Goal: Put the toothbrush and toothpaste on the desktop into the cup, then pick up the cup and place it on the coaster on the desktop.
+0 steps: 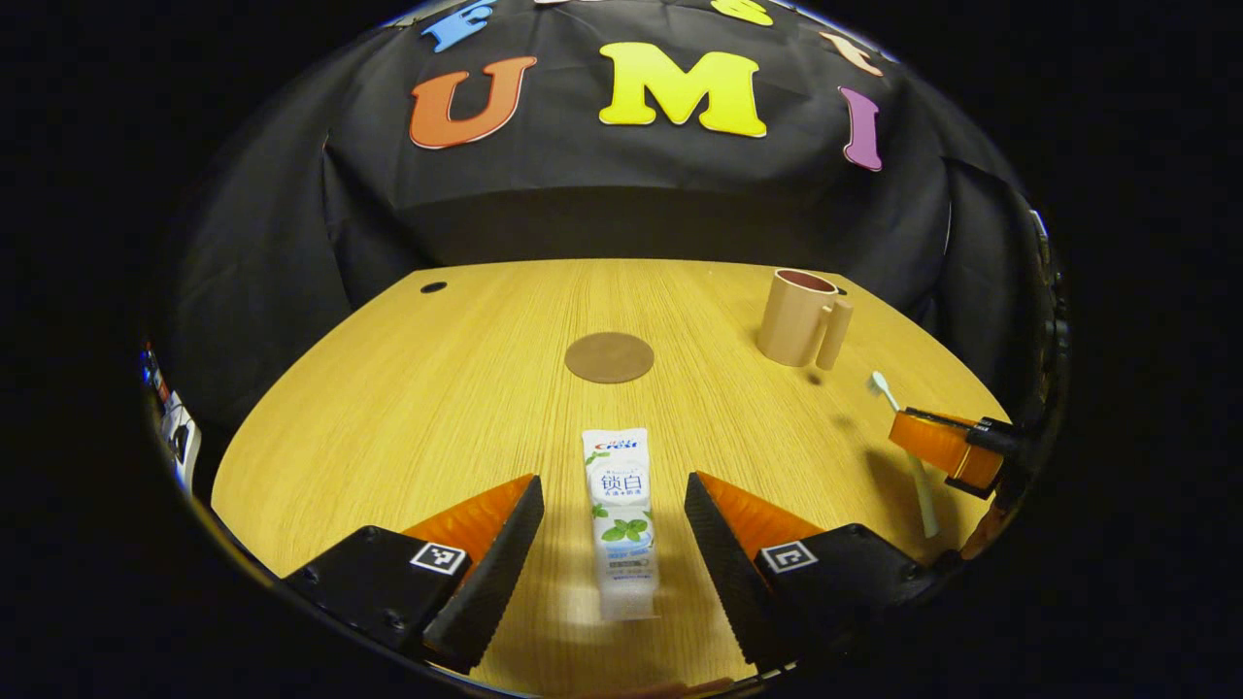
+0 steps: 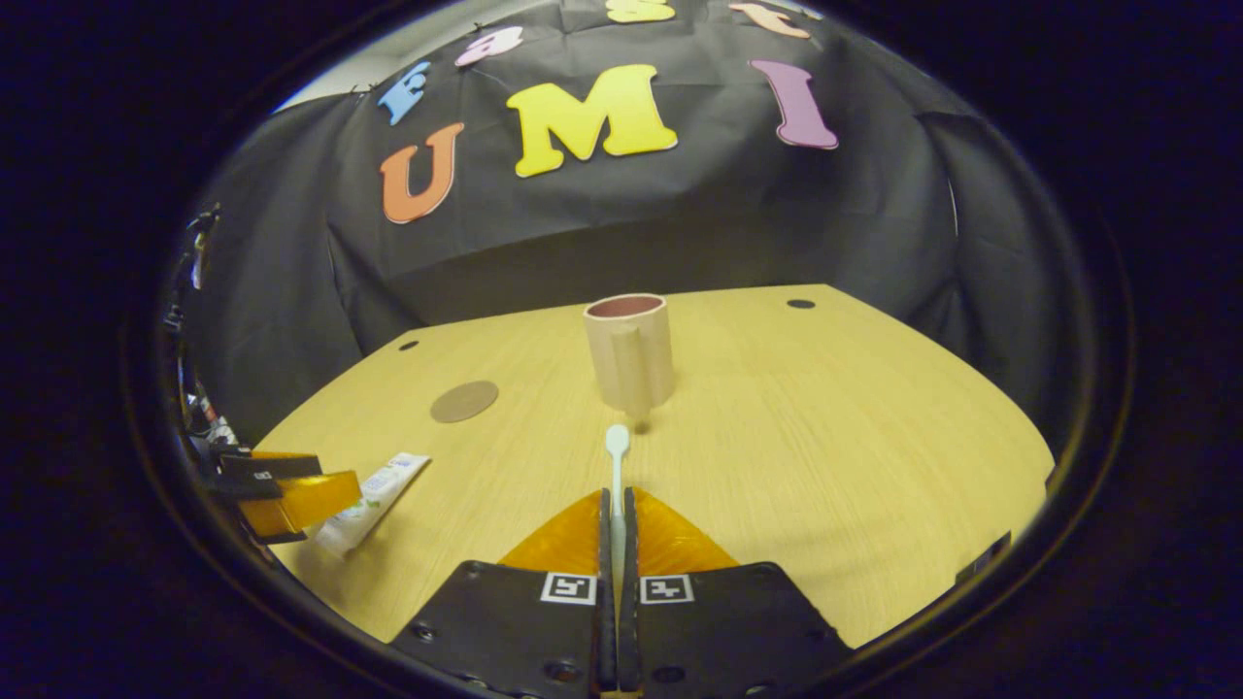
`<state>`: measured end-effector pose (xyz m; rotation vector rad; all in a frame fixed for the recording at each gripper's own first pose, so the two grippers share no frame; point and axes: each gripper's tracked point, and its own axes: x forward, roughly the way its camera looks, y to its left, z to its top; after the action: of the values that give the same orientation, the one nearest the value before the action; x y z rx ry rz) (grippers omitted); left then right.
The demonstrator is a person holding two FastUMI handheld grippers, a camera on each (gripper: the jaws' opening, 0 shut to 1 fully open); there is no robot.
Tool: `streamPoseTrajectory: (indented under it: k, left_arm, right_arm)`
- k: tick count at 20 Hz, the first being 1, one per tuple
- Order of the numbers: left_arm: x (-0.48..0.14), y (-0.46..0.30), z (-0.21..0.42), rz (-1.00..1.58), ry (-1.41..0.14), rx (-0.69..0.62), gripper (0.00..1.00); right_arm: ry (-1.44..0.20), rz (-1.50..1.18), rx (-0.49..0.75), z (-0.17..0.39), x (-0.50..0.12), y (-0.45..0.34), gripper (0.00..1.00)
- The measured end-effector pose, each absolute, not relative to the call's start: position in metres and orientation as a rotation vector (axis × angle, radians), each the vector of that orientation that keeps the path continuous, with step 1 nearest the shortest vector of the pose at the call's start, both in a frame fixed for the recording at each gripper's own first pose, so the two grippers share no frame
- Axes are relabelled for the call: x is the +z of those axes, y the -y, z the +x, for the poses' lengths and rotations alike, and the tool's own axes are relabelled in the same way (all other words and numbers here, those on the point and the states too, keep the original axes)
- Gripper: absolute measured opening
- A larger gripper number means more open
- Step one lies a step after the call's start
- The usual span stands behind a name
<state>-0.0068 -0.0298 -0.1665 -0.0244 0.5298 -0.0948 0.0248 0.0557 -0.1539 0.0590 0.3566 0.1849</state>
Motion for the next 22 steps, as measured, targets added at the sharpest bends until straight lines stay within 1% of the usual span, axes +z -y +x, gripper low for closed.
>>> streamPoseTrajectory:
  k: [4, 7, 8, 10, 12, 14, 15, 18, 20, 21, 22]
  left_arm:
    - [-0.185, 0.034, -0.009, -0.080, -0.626, -0.093, 0.91]
    - [-0.192, 0.032, -0.004, -0.095, -0.637, -0.087, 0.86]
    - [-0.195, 0.031, -0.004, -0.103, -0.651, -0.080, 0.79]
    - [-0.199, 0.036, -0.003, -0.120, -0.671, -0.086, 0.68]
    - [-0.199, 0.034, -0.002, -0.116, -0.666, -0.086, 0.63]
    - [-0.199, 0.032, -0.003, -0.120, -0.665, -0.083, 0.51]
    - [-0.198, 0.032, -0.003, -0.122, -0.665, -0.086, 0.48]
    - [-0.197, 0.027, -0.004, -0.118, -0.657, -0.074, 0.44]
    - [-0.187, 0.029, -0.001, -0.134, -0.603, -0.090, 0.42]
    - [-0.178, 0.028, 0.002, -0.125, -0.560, -0.085, 0.43]
    - [-0.166, 0.025, 0.004, -0.100, -0.509, -0.071, 0.47]
  right_arm:
    - [-0.194, 0.055, 0.175, 0.020, -0.113, -0.049, 0.02]
    - [-0.143, 0.013, 0.167, 0.013, -0.098, -0.049, 0.01]
    - [-0.130, 0.006, 0.172, 0.011, -0.095, -0.051, 0.02]
    - [-0.110, -0.006, 0.168, 0.011, -0.090, -0.051, 0.01]
    - [-0.105, 0.000, 0.173, 0.010, -0.088, -0.053, 0.02]
    - [-0.103, 0.004, 0.172, 0.010, -0.086, -0.051, 0.02]
    - [-0.101, 0.006, 0.174, 0.010, -0.083, -0.051, 0.02]
    - [-0.090, 0.008, 0.182, 0.010, -0.079, -0.051, 0.02]
    - [-0.086, 0.012, 0.184, 0.010, -0.077, -0.050, 0.02]
    - [-0.085, 0.016, 0.189, 0.010, -0.074, -0.052, 0.02]
    - [-0.084, 0.017, 0.188, 0.010, -0.075, -0.051, 0.02]
